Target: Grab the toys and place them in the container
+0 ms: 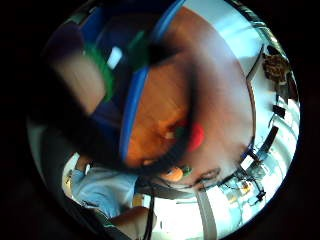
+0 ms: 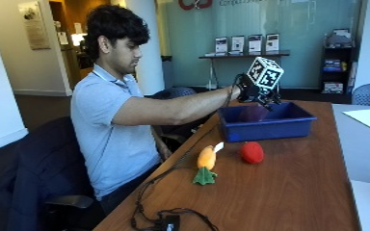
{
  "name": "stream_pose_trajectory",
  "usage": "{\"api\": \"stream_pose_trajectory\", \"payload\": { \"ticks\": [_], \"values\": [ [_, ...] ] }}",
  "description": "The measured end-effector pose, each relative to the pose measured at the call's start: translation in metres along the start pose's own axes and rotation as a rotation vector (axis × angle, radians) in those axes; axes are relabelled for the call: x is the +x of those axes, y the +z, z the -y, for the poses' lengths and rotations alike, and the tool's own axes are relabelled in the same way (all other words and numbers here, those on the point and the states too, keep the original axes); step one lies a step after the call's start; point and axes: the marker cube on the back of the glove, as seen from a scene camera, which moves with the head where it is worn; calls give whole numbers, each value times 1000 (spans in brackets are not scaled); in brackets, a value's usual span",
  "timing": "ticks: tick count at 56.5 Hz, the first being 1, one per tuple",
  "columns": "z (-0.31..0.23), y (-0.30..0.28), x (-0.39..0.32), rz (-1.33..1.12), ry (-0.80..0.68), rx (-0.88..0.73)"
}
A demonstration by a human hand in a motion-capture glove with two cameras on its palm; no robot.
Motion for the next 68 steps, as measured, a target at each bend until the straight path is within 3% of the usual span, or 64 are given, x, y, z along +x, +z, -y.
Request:
{"api": "stream_pose_trajectory", "payload": {
  "ticks": [8,17,20,28,32,48,68],
  "values": [
    [-18,-6,31,-259,7,263],
    [-56,-1,91,-301,-46,579],
    [-61,12,111,-279,-14,554],
    [-63,62,160,-304,71,308],
    [-62,80,176,-323,31,260],
    [-41,113,187,-517,-143,453],
    [-45,57,175,-439,-162,667]
  ]
}}
